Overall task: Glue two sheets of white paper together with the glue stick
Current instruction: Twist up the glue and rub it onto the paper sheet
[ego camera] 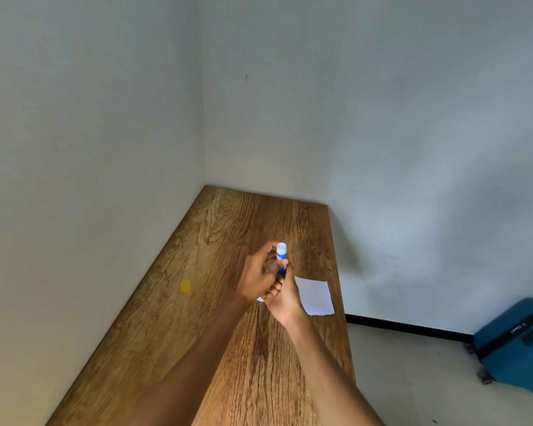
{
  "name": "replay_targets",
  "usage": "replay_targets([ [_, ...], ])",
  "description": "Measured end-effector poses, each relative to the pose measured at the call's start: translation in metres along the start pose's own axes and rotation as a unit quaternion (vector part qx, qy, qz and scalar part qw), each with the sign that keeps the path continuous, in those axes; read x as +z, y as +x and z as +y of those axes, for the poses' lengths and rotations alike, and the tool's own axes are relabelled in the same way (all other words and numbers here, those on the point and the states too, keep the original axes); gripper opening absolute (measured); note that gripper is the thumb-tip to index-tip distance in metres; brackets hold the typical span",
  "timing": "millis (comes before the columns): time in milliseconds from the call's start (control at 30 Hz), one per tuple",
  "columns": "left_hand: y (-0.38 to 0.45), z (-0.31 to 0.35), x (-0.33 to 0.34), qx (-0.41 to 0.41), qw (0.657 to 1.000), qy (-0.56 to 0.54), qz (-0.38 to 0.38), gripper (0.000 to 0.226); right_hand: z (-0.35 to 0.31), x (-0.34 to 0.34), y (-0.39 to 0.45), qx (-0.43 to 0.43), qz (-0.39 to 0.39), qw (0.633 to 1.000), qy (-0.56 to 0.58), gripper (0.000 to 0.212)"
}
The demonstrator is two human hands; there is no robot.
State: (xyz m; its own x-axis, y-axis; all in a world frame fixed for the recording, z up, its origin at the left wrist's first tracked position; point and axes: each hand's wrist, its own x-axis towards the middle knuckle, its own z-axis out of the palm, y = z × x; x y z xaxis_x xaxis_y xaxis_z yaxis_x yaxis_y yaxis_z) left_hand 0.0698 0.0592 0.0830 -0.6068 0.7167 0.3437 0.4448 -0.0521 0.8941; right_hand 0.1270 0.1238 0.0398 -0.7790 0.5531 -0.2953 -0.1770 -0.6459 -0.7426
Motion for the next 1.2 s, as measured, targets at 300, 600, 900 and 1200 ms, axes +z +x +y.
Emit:
replay_targets([
  [300,0.011,0.0,-0.004,-0.013,1.0,-0.002,0.012,0.025,-0.004,-0.002,0.003,-0.014,-0.009,1.0,-0.004,0.041],
  [600,0.017,0.0,-0.011,-0.028,0.997,-0.069,0.007,0.023,0.0,0.003,-0.002,-0.022,-0.067,0.996,0.05,0.042],
  [900,0.013,-0.006,-0.025,-0.019,0.994,-0.106,0.004,0.021,0.0,0.005,0.004,-0.035,-0.076,0.995,0.046,0.037],
  [1200,0.002,-0.001,-0.021,-0.057,0.984,-0.171,0.011,0.014,0.004,0.02,-0.011,-0.053,-0.071,0.995,0.037,0.053],
])
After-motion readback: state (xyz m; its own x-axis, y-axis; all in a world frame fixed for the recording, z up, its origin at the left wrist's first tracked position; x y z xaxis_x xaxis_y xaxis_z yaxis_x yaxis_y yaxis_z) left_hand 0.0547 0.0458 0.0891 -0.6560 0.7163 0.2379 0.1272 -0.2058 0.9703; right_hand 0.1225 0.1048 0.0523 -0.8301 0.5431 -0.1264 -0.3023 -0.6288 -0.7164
